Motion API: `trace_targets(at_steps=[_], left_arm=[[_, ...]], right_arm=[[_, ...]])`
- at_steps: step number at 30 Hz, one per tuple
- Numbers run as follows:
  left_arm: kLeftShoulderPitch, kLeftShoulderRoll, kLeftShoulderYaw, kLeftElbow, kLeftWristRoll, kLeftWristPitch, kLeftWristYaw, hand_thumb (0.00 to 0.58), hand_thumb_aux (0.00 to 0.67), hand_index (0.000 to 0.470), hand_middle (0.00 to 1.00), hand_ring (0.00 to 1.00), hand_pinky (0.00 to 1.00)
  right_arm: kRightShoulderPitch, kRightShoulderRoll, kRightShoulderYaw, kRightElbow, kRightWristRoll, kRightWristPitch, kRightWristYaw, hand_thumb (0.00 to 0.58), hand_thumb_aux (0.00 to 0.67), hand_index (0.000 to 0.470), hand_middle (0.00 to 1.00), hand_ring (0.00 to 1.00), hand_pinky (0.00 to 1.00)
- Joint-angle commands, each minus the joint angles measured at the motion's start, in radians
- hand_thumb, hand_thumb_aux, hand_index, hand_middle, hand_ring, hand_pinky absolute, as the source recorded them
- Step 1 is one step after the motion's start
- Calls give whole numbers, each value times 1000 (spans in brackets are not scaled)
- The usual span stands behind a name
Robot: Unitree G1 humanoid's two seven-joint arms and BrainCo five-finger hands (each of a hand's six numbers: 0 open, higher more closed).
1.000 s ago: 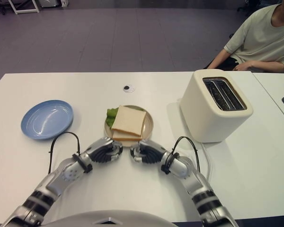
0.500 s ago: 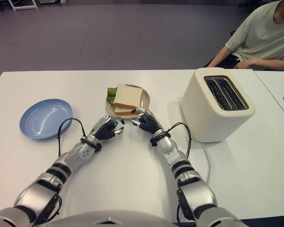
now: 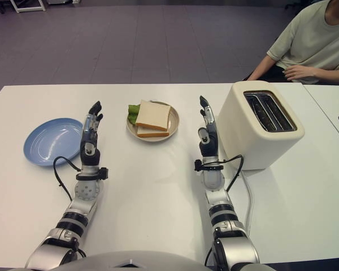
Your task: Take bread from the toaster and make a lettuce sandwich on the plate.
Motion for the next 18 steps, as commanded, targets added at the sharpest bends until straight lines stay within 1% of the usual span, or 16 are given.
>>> trace_targets(at_steps=[1, 5, 9, 14, 18], left_arm=[[43, -21, 53, 10, 76, 2, 48, 0, 0, 0, 0, 0, 0], [62, -33, 62, 15, 93, 28, 32, 0, 0, 0, 0, 0, 0], [87, -39, 68, 6, 112, 22, 30, 0, 0, 0, 0, 0, 0], [80, -58, 91, 7, 103, -26, 46, 0, 0, 0, 0, 0, 0], [89, -57, 68, 8, 57, -30, -26, 0, 0, 0, 0, 0, 0]], right_arm=[[20, 4, 4, 5, -20, -13, 4, 0, 0, 0, 0, 0, 0], [19, 12, 19, 23, -32, -38, 12, 0, 0, 0, 0, 0, 0], [12, 21, 29, 47, -36, -56, 16, 0, 0, 0, 0, 0, 0], [27, 20, 25, 40, -26, -77, 27, 0, 0, 0, 0, 0, 0], [38, 24, 21, 33, -7, -86, 43, 0, 0, 0, 0, 0, 0]])
